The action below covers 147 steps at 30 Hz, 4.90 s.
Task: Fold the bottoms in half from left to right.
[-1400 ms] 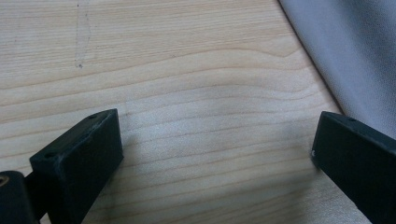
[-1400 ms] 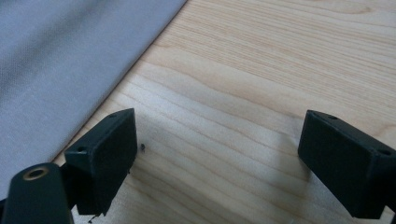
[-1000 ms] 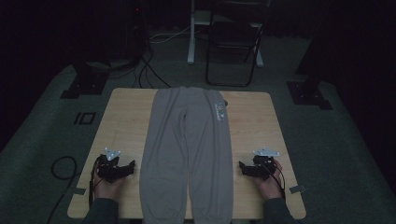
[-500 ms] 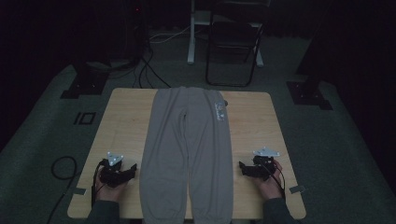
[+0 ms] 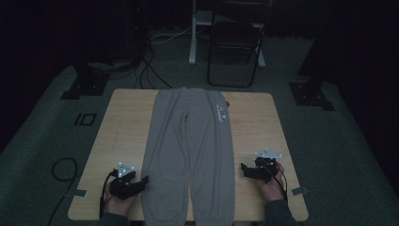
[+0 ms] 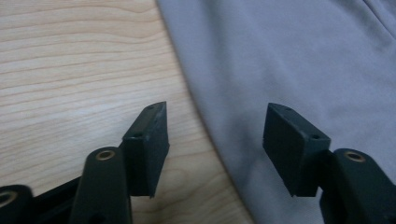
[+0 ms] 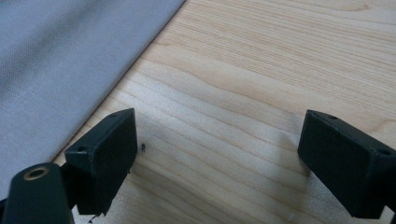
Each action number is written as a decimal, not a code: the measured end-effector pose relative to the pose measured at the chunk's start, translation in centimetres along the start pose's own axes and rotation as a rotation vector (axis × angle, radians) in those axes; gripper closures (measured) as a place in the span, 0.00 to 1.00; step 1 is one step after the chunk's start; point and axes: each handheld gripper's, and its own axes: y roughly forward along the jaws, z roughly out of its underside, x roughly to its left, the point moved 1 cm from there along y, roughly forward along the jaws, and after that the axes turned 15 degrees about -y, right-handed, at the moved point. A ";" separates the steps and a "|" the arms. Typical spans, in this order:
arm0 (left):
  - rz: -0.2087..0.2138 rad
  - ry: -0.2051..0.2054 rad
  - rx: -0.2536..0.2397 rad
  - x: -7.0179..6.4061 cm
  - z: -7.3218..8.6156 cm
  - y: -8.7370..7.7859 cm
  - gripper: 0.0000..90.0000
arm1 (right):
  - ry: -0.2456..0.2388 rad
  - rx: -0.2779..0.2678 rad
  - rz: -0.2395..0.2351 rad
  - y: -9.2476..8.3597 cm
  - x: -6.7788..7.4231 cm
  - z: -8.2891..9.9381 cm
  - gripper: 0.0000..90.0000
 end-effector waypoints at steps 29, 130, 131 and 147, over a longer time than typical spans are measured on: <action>0.309 0.265 -0.050 -13.2 -4.8 0.1 1.00 | -0.001 -0.001 -0.001 0.0 0.0 0.0 0.13; -0.053 0.200 -0.097 -3.2 -2.5 4.4 0.58 | -0.166 -0.110 -0.429 -1.6 12.5 -6.2 0.97; -0.055 0.200 -0.097 -3.2 -2.5 4.4 0.58 | -0.159 -0.129 -0.417 -2.7 12.1 -5.7 0.97; -0.055 0.194 -0.096 -3.2 -2.4 4.4 0.58 | -0.099 -0.201 -0.380 -11.1 10.0 2.3 0.92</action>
